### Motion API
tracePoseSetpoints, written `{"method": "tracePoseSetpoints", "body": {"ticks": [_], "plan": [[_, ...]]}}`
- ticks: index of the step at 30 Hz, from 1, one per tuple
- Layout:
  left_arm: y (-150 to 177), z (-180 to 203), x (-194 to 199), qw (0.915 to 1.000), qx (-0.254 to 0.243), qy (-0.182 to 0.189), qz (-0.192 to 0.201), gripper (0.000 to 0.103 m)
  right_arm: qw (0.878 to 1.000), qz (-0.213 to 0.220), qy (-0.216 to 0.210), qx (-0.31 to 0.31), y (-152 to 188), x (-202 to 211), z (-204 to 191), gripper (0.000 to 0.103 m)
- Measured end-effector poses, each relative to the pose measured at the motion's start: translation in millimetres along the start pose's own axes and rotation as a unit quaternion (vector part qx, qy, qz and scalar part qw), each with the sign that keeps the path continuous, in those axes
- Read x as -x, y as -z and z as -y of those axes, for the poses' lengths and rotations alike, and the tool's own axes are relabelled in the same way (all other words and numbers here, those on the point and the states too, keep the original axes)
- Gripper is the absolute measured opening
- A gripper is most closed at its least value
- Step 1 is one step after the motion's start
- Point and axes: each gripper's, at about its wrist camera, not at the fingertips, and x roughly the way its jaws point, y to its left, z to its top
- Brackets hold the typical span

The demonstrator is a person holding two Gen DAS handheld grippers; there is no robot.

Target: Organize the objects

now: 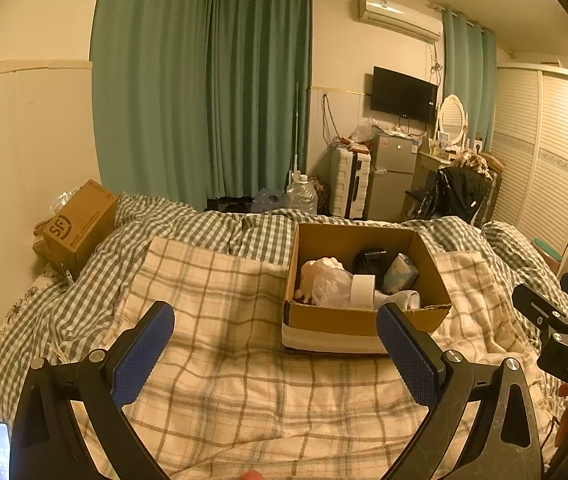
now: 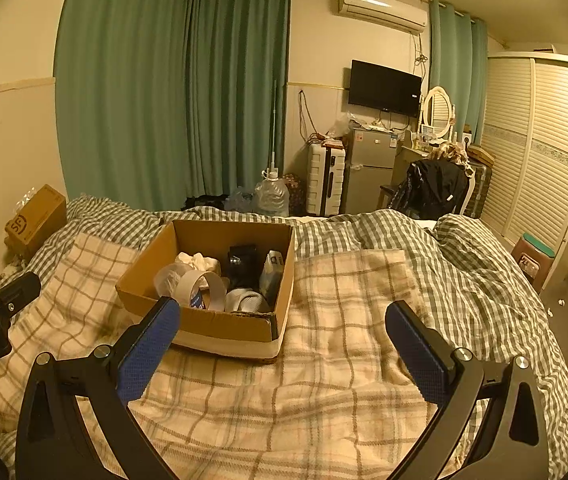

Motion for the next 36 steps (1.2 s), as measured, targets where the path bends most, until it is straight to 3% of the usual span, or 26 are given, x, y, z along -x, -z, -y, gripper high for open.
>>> {"method": "tracePoseSetpoints", "body": {"ticks": [36], "plan": [[1.6, 1.1, -1.9, 1.0000, -0.006, 0.000, -0.004, 0.103, 1.000, -0.007, -0.005, 0.006, 1.4, -3.7, -1.5, 0.103]]}}
